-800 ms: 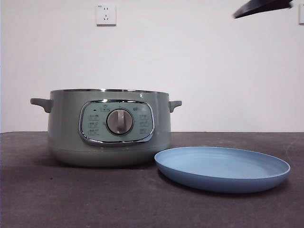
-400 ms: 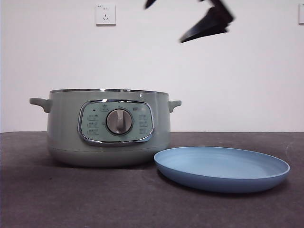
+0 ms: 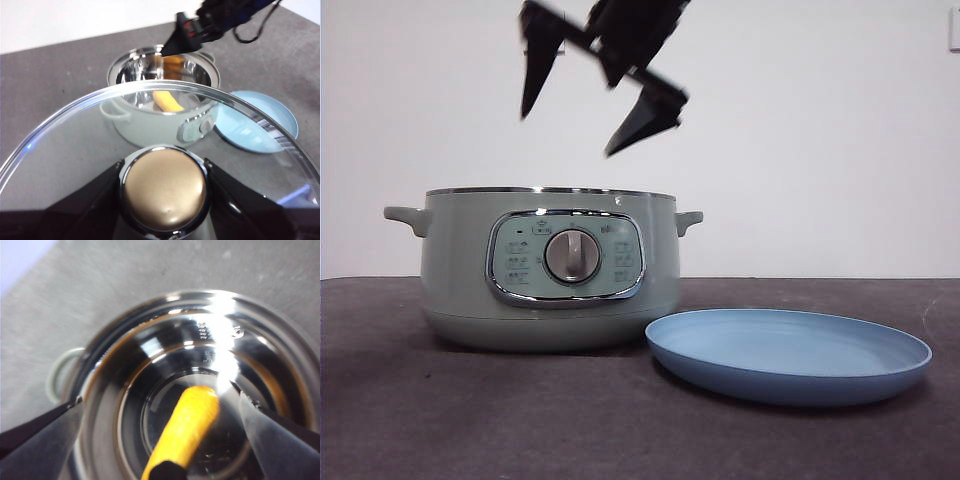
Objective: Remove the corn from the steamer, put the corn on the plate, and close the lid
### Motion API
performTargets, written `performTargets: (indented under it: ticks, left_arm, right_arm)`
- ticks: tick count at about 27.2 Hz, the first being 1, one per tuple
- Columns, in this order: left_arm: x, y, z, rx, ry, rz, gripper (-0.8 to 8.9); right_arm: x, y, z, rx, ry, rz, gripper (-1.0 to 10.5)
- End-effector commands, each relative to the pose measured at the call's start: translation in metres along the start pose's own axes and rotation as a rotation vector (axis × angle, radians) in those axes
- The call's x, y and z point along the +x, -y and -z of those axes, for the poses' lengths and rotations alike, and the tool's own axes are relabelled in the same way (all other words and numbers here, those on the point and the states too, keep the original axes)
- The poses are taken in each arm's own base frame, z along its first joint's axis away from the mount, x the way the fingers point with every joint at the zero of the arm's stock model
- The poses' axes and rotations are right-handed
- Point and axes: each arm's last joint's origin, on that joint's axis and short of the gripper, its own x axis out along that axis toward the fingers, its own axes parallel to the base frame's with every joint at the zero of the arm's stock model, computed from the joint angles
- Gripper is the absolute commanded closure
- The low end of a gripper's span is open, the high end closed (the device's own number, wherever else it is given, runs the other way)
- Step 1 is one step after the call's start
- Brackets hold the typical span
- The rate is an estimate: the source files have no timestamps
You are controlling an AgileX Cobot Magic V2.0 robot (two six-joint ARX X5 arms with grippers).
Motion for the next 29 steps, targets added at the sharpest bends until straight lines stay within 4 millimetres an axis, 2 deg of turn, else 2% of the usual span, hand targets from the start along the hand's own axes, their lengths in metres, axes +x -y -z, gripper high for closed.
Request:
performTargets:
  ticks: [1, 4, 8, 18, 21, 23, 27, 28, 29]
  left_arm:
    - [-0.003, 0.0, -0.003, -0.007, 0.048, 0.006, 8.22]
    - [-0.003, 0.0, -0.003, -0.006, 0.048, 0.008, 8.22]
    - [-0.003, 0.0, -0.003, -0.004, 0.047, 0.009, 8.22]
    - [-0.003, 0.0, 0.001, -0.005, 0.011, 0.008, 8.22]
    - [-0.003, 0.0, 0.002, -0.005, 0.002, 0.008, 8.22]
    - [-0.003, 0.0, 0.002, -0.005, 0.002, 0.008, 8.22]
    - [-0.003, 0.0, 0.002, -0.005, 0.001, 0.009, 8.22]
    - [-0.003, 0.0, 0.002, -0.005, -0.004, 0.008, 8.22]
    - [-0.003, 0.0, 0.003, -0.005, -0.008, 0.008, 8.22]
  right_arm:
    - [0.028, -0.003, 0.008, -0.002, -0.041, 0.045, 3.1]
    - [0.052, -0.001, 0.021, -0.006, -0.09, 0.092, 3.1]
    - [0.071, 0.003, 0.031, -0.006, -0.116, 0.121, 3.2]
    - [0.099, 0.009, 0.047, -0.004, -0.169, 0.131, 3.2]
    - [0.101, 0.009, 0.049, -0.004, -0.176, 0.133, 3.2]
    - [0.101, 0.01, 0.05, -0.004, -0.184, 0.135, 3.9]
    - [0.109, 0.012, 0.057, 0.006, -0.224, 0.146, 3.9]
    - [0.112, 0.013, 0.06, 0.012, -0.233, 0.148, 4.3]
    - [0.114, 0.013, 0.061, 0.013, -0.238, 0.151, 5.0]
